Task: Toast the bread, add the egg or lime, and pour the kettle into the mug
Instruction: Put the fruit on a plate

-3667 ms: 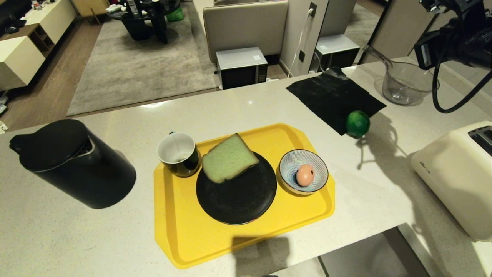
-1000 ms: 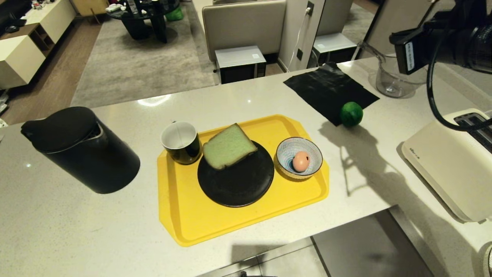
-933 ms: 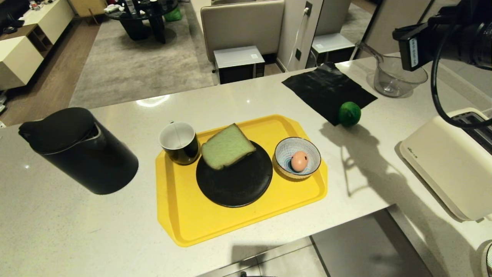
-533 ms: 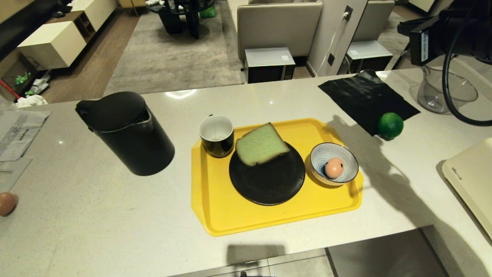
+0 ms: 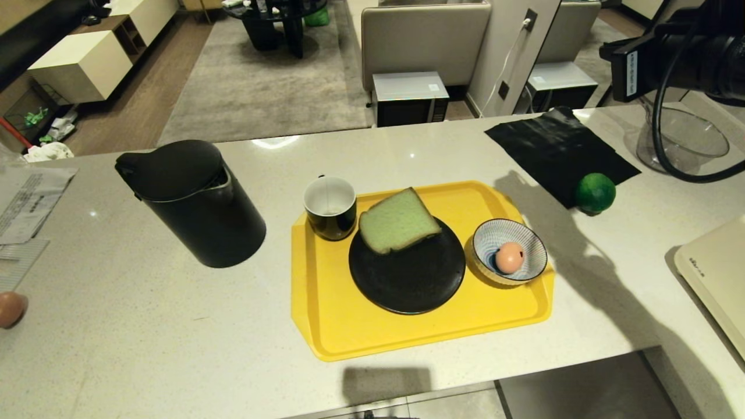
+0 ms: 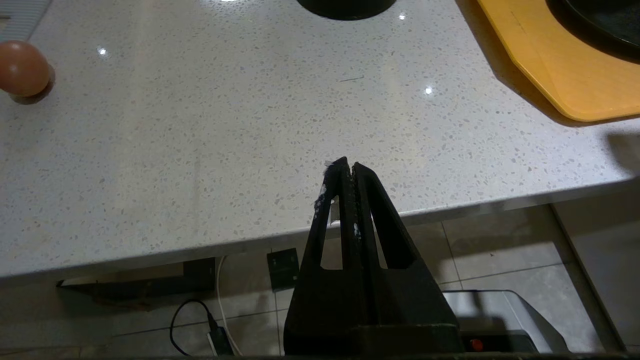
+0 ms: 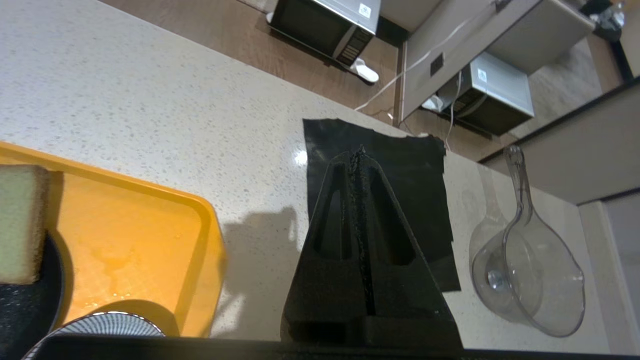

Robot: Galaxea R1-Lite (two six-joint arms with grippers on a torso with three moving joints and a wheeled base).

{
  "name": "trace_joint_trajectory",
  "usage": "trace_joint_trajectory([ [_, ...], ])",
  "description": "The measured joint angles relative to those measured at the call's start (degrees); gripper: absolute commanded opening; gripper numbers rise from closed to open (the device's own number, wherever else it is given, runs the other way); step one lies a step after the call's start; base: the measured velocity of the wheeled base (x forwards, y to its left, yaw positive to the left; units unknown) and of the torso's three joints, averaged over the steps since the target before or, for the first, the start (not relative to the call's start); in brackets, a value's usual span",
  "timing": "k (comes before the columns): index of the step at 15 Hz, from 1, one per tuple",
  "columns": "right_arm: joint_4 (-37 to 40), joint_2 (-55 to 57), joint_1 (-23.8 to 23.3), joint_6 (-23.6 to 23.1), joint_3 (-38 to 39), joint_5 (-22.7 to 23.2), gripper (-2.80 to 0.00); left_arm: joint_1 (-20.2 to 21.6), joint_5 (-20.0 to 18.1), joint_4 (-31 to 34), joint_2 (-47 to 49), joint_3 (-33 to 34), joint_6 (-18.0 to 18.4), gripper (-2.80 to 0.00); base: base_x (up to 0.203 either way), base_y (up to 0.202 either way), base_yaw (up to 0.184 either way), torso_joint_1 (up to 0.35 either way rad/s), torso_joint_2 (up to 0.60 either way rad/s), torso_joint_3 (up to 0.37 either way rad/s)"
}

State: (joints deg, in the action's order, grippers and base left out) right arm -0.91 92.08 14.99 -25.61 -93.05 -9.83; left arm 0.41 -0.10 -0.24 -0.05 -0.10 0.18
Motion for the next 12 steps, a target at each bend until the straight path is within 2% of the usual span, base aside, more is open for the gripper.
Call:
trace_joint_trajectory([
  [2,0.15,0.62,-0.17,0.45,-0.05,-0.25,-2.80,0.00,0.00,0.00,0.00,0.00,-0.02,-2.80,0.045,0.000,-0.001,-0.006,0.00,0.006],
  [8,-0.02,1.63,-0.17,0.56,-0.63,-1.25,-2.80,0.00,0.00,0.00,0.00,0.00,-0.02,-2.80,0.171,0.000,0.000,0.006,0.00,0.002],
  [12,1.38,1.80,-3.39,0.53,-0.37,-1.17,-2.80,0.00,0.00,0.02,0.00,0.00,-0.02,-2.80,0.000,0.000,0.000,0.000,0.00,0.000],
])
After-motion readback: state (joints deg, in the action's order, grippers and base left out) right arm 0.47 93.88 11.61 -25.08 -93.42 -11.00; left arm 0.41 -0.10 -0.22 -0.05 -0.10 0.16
